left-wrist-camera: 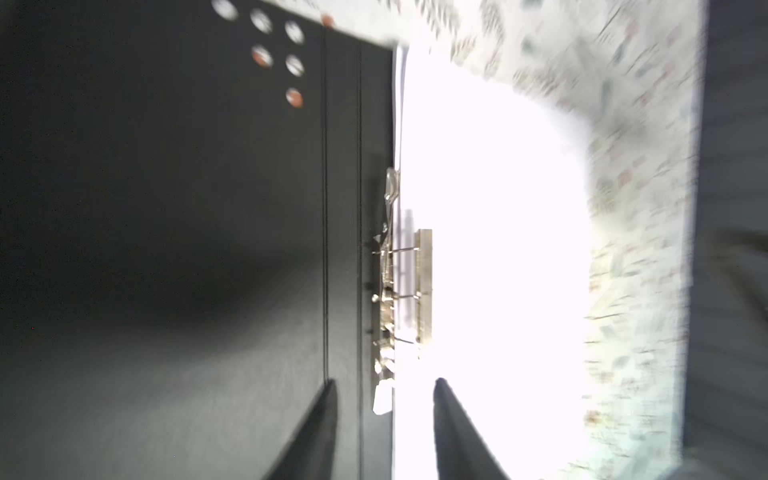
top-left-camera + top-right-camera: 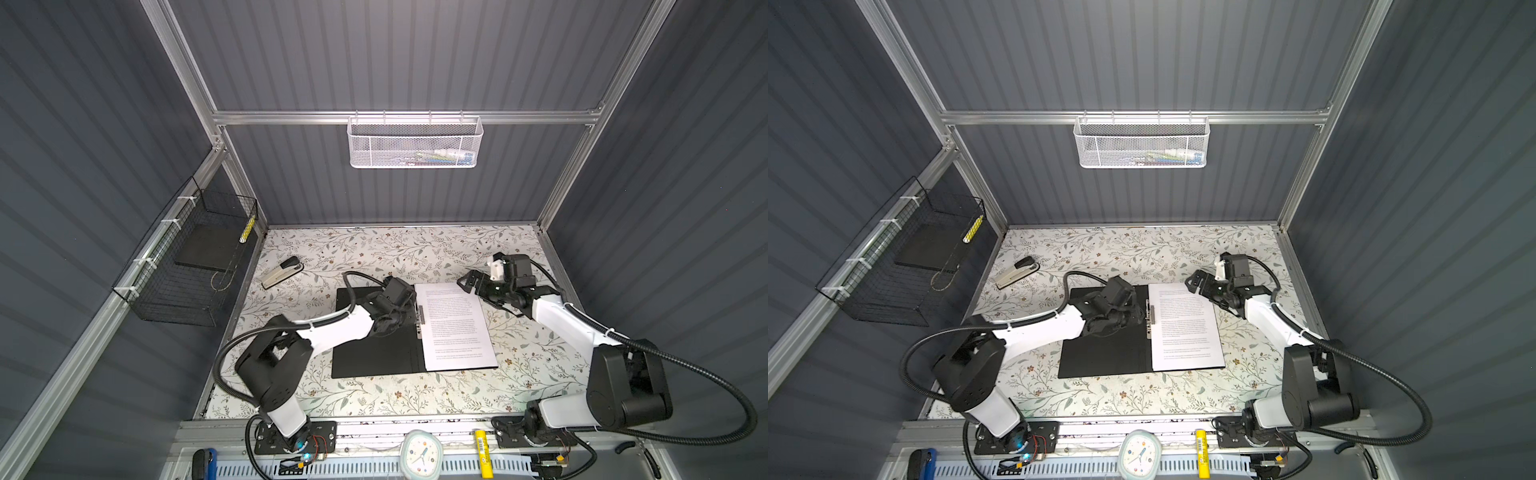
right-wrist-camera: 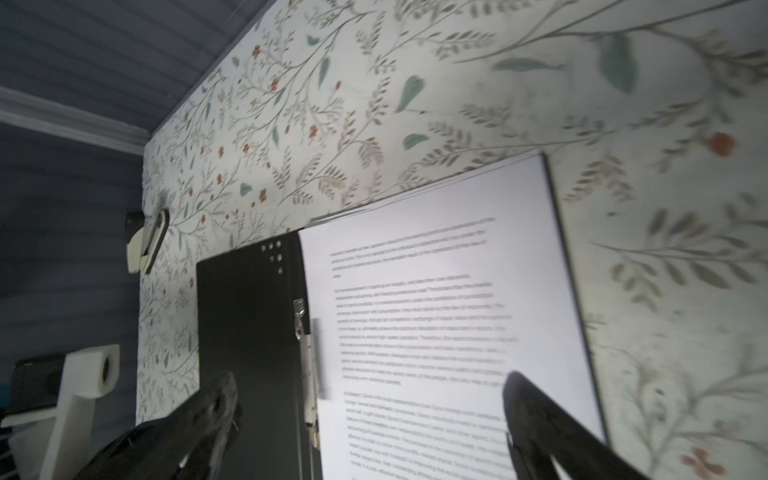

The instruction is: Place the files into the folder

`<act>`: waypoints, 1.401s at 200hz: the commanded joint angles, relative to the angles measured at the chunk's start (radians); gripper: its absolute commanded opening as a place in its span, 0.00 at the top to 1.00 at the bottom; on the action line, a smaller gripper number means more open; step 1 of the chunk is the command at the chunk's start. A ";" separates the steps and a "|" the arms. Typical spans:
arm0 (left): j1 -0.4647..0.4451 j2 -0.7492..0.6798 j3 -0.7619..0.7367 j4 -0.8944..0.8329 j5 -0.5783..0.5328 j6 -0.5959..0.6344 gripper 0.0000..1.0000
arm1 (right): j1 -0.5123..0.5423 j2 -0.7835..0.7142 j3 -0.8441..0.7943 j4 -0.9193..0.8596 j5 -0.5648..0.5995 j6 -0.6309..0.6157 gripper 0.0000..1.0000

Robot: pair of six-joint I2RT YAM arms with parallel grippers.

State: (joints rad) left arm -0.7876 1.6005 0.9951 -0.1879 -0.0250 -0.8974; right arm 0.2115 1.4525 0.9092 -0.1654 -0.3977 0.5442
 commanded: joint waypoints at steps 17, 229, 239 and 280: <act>0.110 -0.144 -0.162 -0.032 0.121 0.117 0.23 | 0.091 0.118 0.091 0.059 -0.158 -0.056 0.01; 0.158 -0.277 -0.435 -0.057 0.171 0.189 0.10 | 0.264 0.592 0.411 -0.001 -0.253 -0.102 0.01; 0.158 -0.277 -0.435 -0.059 0.168 0.188 0.10 | 0.266 0.598 0.413 -0.001 -0.258 -0.101 0.01; 0.157 -0.277 -0.441 -0.053 0.167 0.188 0.10 | 0.268 0.618 0.423 0.011 -0.285 -0.091 0.01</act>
State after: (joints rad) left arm -0.6350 1.3231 0.5858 -0.2123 0.1539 -0.7246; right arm 0.4736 2.0407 1.3060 -0.1474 -0.6453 0.4595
